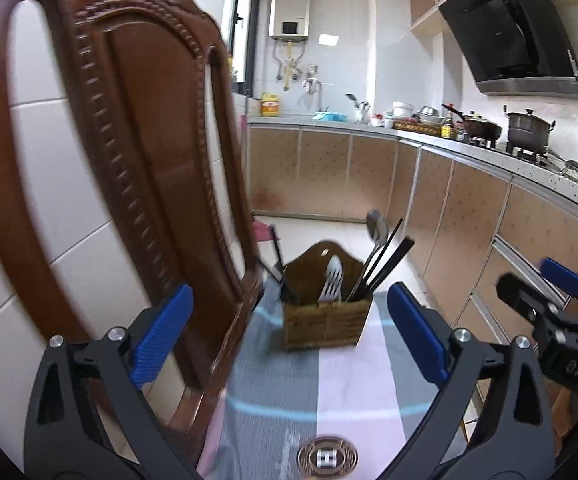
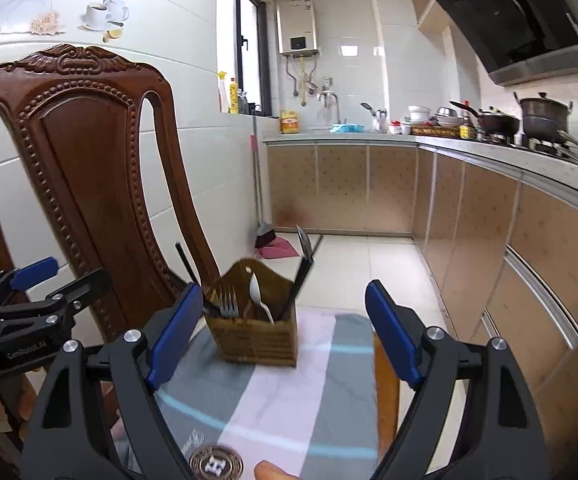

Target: Organize utensils

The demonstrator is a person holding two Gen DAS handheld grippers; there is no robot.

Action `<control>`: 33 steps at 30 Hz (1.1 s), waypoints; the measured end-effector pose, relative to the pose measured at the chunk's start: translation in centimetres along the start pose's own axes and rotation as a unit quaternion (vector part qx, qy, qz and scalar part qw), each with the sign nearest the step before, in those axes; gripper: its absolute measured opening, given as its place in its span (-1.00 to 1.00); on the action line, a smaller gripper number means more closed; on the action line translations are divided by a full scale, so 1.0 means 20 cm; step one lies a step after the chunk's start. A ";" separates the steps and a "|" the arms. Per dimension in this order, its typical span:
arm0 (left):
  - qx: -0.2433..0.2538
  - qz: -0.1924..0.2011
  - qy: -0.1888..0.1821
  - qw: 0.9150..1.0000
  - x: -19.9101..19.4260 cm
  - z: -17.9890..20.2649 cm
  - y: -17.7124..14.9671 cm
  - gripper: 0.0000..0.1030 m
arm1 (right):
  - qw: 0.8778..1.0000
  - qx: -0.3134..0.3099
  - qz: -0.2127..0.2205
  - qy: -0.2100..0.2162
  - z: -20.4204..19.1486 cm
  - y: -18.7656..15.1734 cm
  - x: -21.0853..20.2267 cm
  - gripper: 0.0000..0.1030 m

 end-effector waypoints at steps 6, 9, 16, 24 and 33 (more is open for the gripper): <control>0.023 -0.008 0.004 1.000 -0.15 0.04 -0.14 0.90 | 0.999 0.012 -0.041 -0.030 0.04 -0.24 -0.09 0.94; 0.023 -0.010 0.002 1.000 -0.20 0.05 -0.18 0.92 | 0.998 0.007 -0.040 -0.058 0.05 -0.31 -0.17 0.94; 0.039 -0.016 0.006 0.999 -0.28 0.10 -0.22 0.92 | 0.997 -0.002 -0.019 -0.072 0.02 -0.31 -0.30 0.94; 0.045 -0.011 0.010 0.999 -0.34 0.10 -0.23 0.92 | 0.997 -0.002 -0.009 -0.071 0.01 -0.31 -0.39 0.94; 0.042 -0.009 0.007 0.999 -0.38 0.09 -0.23 0.92 | 0.997 -0.003 -0.004 -0.071 0.01 -0.31 -0.43 0.94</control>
Point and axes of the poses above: each gripper's, at about its wrist camera, not at the fingertips, and x roughly the way its jaws point, z to its right, y to its top, the point moved 6 cm from there along x, roughly the way its jaws point, and after that the axes turned 2 degrees about -y, right-handed, at the moved point
